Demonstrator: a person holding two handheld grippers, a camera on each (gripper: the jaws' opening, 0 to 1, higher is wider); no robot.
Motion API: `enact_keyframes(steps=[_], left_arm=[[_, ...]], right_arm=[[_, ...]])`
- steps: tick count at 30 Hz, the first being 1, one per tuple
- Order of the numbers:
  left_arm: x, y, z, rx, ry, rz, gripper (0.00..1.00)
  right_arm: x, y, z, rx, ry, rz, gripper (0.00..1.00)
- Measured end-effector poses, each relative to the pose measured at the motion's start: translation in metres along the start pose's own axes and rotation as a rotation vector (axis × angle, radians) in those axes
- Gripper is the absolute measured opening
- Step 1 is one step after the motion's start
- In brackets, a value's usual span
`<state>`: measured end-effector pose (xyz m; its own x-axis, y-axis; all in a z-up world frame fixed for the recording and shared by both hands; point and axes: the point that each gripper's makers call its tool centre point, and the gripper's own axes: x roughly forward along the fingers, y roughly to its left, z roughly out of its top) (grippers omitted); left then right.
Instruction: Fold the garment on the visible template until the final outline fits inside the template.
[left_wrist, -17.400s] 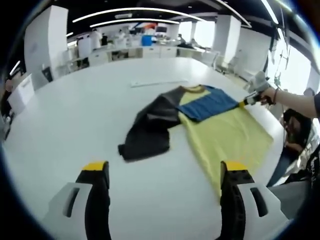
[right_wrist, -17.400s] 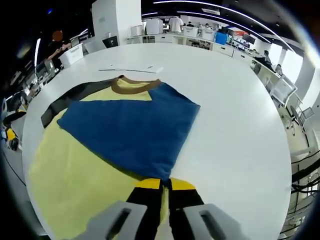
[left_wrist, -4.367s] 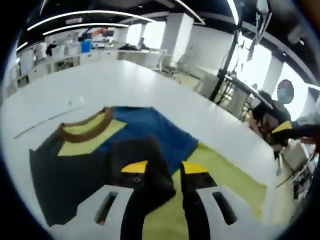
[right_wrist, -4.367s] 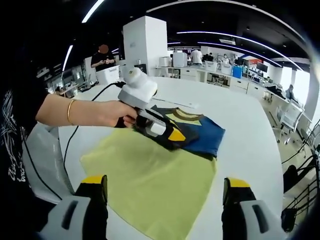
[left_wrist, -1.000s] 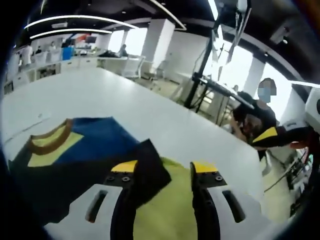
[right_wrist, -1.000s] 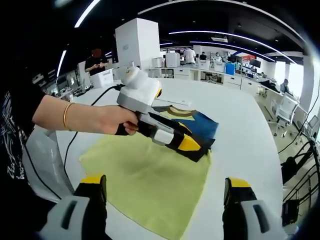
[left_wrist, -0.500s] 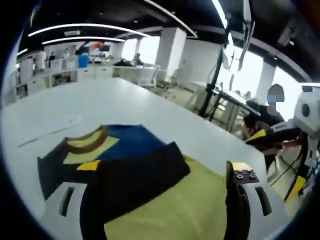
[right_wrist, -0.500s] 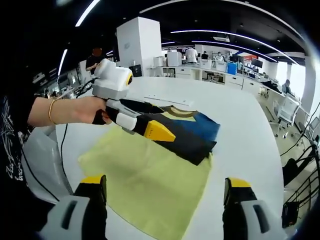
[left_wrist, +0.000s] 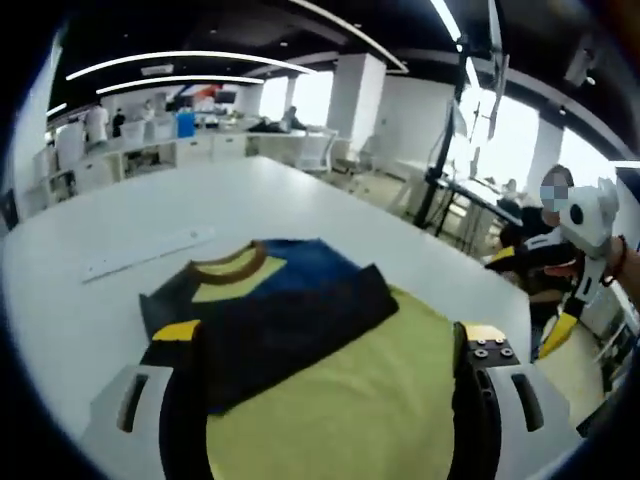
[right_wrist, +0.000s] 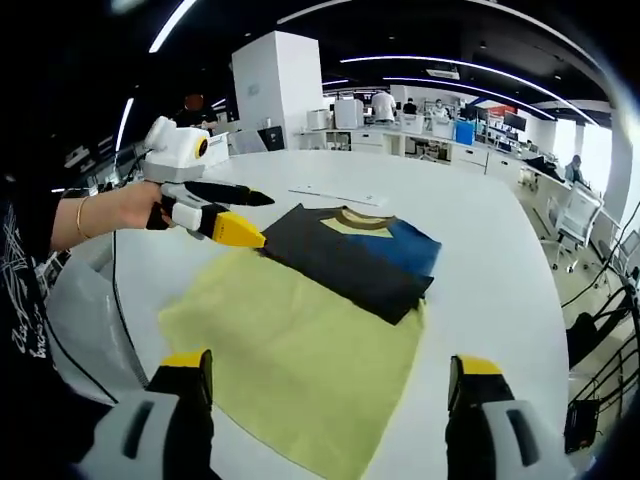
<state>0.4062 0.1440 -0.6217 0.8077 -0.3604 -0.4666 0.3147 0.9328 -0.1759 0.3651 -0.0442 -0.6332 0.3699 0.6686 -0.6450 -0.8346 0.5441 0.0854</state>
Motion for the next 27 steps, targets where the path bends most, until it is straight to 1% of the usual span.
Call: enact_keyframes(steps=[2, 5, 8, 10, 15, 18, 20, 23, 26, 27], left_arm=[[-0.012, 0.006, -0.004, -0.010, -0.010, 0.018, 0.99], [-0.028, 0.015, -0.019, -0.029, 0.017, 0.047, 0.99], [-0.042, 0.018, -0.026, -0.044, 0.016, 0.061, 0.99], [-0.053, 0.020, -0.035, -0.040, 0.035, 0.066, 0.99], [-0.073, 0.026, -0.048, -0.034, 0.040, 0.082, 0.98], [-0.087, 0.034, -0.065, -0.035, 0.064, 0.116, 0.97], [-0.093, 0.037, -0.074, -0.038, 0.076, 0.125, 0.95], [-0.105, 0.040, -0.091, -0.052, 0.098, 0.146, 0.92], [-0.113, 0.042, -0.105, -0.071, 0.117, 0.169, 0.88], [-0.118, 0.043, -0.111, -0.088, 0.123, 0.185, 0.86]], right_arm=[[0.001, 0.001, -0.001, 0.003, 0.001, -0.001, 0.98], [0.003, 0.003, -0.003, 0.007, 0.007, 0.001, 0.98], [0.006, 0.002, -0.005, 0.008, 0.008, 0.005, 0.98], [0.007, 0.003, -0.005, 0.009, 0.009, 0.005, 0.98], [0.008, 0.006, -0.008, 0.014, 0.014, 0.007, 0.97], [0.009, 0.006, -0.012, 0.017, 0.021, 0.006, 0.96], [0.011, 0.006, -0.016, 0.024, 0.026, 0.005, 0.95], [0.013, 0.008, -0.023, 0.031, 0.034, 0.007, 0.94], [0.015, 0.009, -0.030, 0.048, 0.043, 0.007, 0.93], [0.016, 0.010, -0.033, 0.054, 0.049, 0.006, 0.93]])
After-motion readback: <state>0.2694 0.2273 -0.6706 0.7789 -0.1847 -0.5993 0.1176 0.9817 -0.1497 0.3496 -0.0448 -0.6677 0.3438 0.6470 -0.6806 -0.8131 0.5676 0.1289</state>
